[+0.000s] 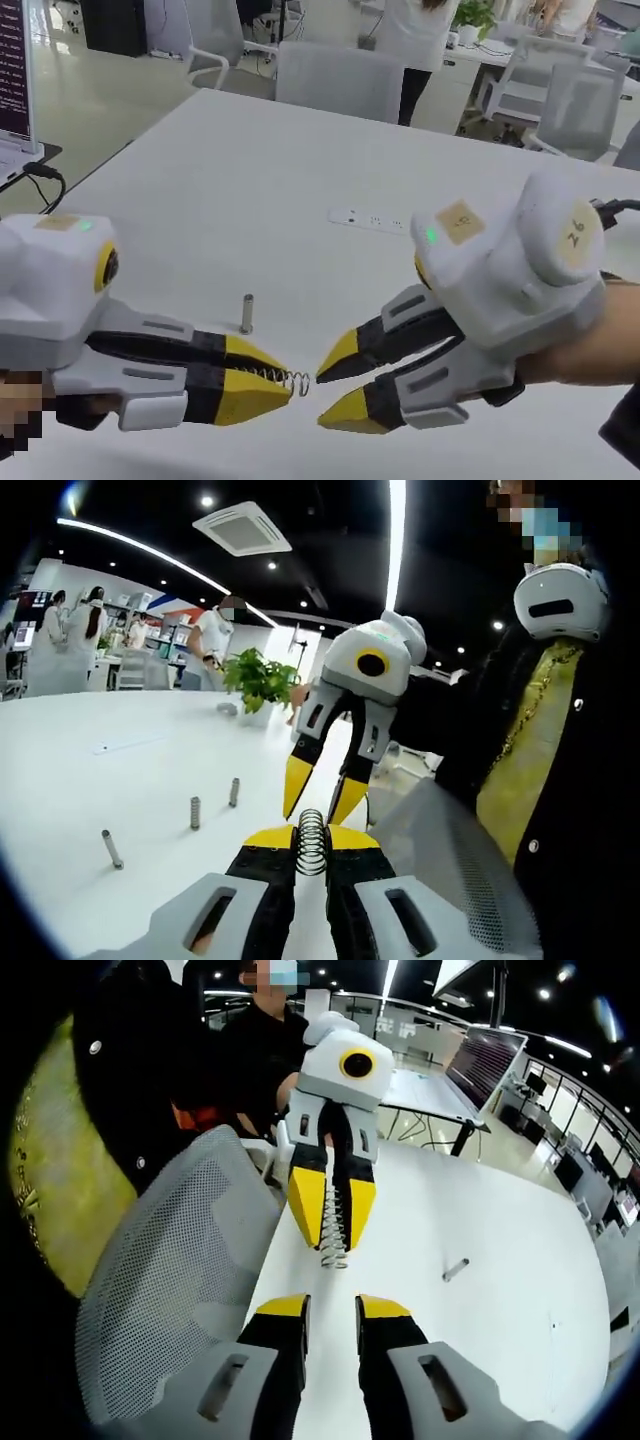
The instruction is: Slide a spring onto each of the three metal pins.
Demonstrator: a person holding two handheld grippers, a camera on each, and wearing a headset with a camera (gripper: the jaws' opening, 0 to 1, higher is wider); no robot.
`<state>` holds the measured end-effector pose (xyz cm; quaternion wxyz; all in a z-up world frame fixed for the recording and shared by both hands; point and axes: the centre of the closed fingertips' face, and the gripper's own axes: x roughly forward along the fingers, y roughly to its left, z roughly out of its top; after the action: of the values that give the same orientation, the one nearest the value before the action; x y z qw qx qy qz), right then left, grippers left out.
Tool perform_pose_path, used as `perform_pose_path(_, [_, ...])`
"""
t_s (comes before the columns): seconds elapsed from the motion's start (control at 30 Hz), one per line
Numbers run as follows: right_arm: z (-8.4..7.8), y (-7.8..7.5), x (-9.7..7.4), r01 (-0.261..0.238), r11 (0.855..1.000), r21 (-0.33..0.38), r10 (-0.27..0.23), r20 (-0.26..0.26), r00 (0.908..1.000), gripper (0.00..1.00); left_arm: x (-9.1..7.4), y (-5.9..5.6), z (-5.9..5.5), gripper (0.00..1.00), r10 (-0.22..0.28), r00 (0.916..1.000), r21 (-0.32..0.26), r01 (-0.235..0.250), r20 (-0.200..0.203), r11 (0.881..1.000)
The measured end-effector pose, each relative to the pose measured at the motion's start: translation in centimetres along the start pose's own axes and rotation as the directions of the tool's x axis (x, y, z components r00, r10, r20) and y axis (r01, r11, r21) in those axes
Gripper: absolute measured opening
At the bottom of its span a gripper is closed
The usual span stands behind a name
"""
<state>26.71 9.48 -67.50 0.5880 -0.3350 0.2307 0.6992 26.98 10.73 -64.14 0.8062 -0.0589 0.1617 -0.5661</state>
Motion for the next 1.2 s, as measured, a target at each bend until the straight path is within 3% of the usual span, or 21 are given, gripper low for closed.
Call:
perform_pose_path(0.03, [-0.3,-0.2,0.0,0.014,1.000,0.002,-0.014,-0.009,0.9999,0.17,-0.1,0.4,-0.3,0.03,0.021,0.9995,0.018,-0.020,-0.025,1.000])
perform_pose_path(0.17, [-2.0,-0.7,0.3,0.063,0.997,0.032,-0.061,-0.054,0.9966,0.19,-0.2,1.4,-0.7,0.03,0.073,0.9956,0.054,-0.070,-0.059,0.996])
perform_pose_path(0.3, [-3.0,-0.9,0.4,0.095,0.994,0.058,-0.092,-0.061,0.9939,0.20,-0.5,2.6,-0.7,0.03,0.136,0.9889,0.081,-0.131,-0.061,0.988])
perform_pose_path(0.47, [-4.5,-1.3,0.2,0.148,0.984,0.099,-0.140,-0.083,0.9866,0.21,-1.1,4.2,-0.9,0.03,0.207,0.9754,0.107,-0.199,-0.076,0.974])
perform_pose_path(0.67, [-5.9,-1.9,-0.7,0.213,0.967,0.141,-0.202,-0.090,0.9753,0.24,-2.1,6.4,-1.1,0.03,0.297,0.9506,0.125,-0.284,-0.092,0.950])
perform_pose_path(0.87, [-7.2,-2.2,-1.4,0.254,0.953,0.164,-0.238,-0.109,0.9650,0.27,-2.7,7.7,-1.2,0.03,0.333,0.9348,0.157,-0.313,-0.123,0.937])
perform_pose_path(1.17, [-8.0,-2.2,-2.1,0.283,0.937,0.204,-0.266,-0.108,0.9579,0.27,-3.4,9.7,-1.5,0.03,0.362,0.9140,0.186,-0.330,-0.183,0.926])
perform_pose_path(1.2, [-8.0,-2.2,-2.1,0.285,0.936,0.207,-0.268,-0.108,0.9575,0.27,-3.5,10.1,-1.6,0.03,0.370,0.9068,0.203,-0.330,-0.203,0.922])
